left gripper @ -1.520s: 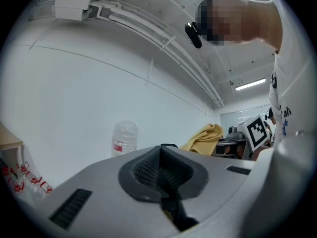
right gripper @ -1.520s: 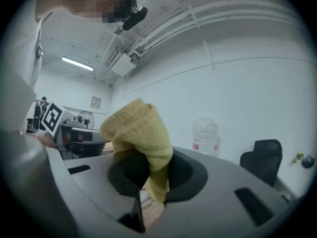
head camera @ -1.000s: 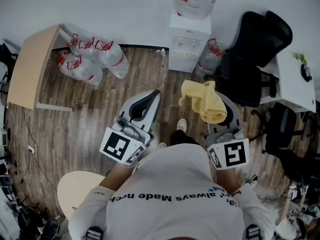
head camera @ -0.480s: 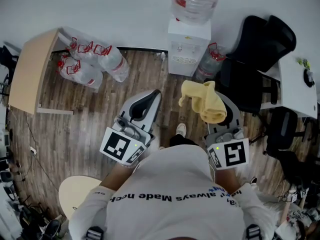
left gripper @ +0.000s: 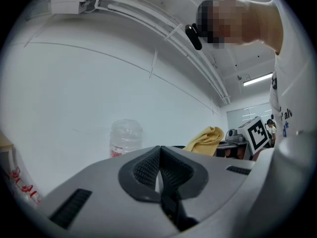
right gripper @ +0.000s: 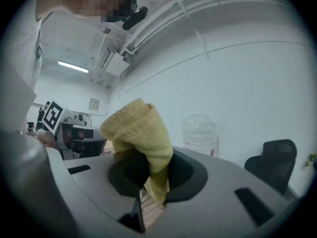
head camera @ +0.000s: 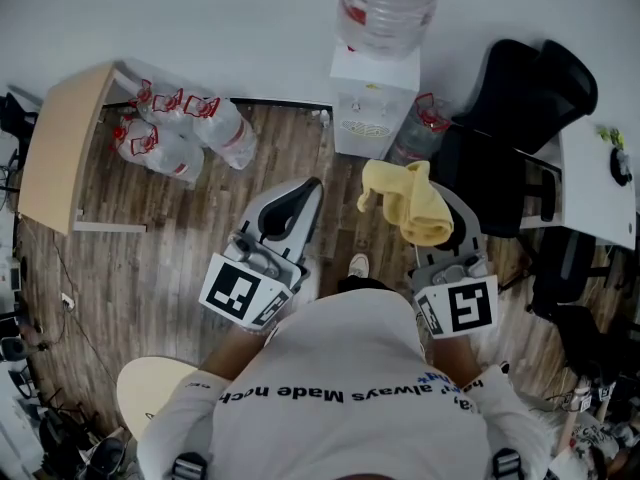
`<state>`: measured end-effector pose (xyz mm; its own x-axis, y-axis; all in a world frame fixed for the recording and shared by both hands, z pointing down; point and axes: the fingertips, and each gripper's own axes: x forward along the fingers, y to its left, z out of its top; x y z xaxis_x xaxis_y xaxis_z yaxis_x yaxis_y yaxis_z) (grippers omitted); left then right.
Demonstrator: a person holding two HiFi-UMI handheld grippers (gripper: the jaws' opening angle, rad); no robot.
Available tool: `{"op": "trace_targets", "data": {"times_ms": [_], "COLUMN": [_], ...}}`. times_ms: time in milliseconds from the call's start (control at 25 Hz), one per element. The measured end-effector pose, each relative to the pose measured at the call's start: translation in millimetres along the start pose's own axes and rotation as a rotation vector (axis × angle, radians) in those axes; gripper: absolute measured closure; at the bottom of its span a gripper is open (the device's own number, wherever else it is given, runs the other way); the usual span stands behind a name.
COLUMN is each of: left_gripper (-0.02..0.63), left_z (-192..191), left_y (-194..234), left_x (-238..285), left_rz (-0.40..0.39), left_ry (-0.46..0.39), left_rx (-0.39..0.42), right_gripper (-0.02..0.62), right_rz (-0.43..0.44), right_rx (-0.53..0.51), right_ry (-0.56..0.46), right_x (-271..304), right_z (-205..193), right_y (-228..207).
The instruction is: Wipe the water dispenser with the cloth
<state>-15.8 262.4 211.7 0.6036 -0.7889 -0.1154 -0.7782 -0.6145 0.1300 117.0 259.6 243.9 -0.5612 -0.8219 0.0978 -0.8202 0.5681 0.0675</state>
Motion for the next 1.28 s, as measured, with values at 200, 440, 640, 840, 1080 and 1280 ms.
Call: {"op": "trace_targets", "data": {"times_ms": [200,440,640,840,1080,1280], "left_gripper": [0.586,0.586,0.586,0.586,0.586,0.586], "left_z": [-4,-7,-12,-16,-20,-22], "left_y": [2,1,-2,-9,-15,-15], "left_x": [25,52,73,83,81,82], "left_rz": [-0.001,0.004,0.013,0.025,0.040,0.056], "left_ry": [0.000,0.006,0.006,0.006,0.018,0.018], "left_rx": [0.001,0.002,0.002,0.002,-0.003,-0.005], "right_gripper": [0.529,0.529,0.529,0.529,0.529,0.529], "right_rz": [0.001,0.008,0.017,0.027,0.038,0.056], "right_rx": [0.002,0.006,0.003,0.000,0.009,0.008], "right_ry": [-0.001,0.003,0.006,0.007,0.009,0.012], "right_x": [10,17,20,17,12,13], "right_z": [-3,-5,-8,-11,-15,-16], "right_y": [-22,-48,-68,-82,-85,-85]}}
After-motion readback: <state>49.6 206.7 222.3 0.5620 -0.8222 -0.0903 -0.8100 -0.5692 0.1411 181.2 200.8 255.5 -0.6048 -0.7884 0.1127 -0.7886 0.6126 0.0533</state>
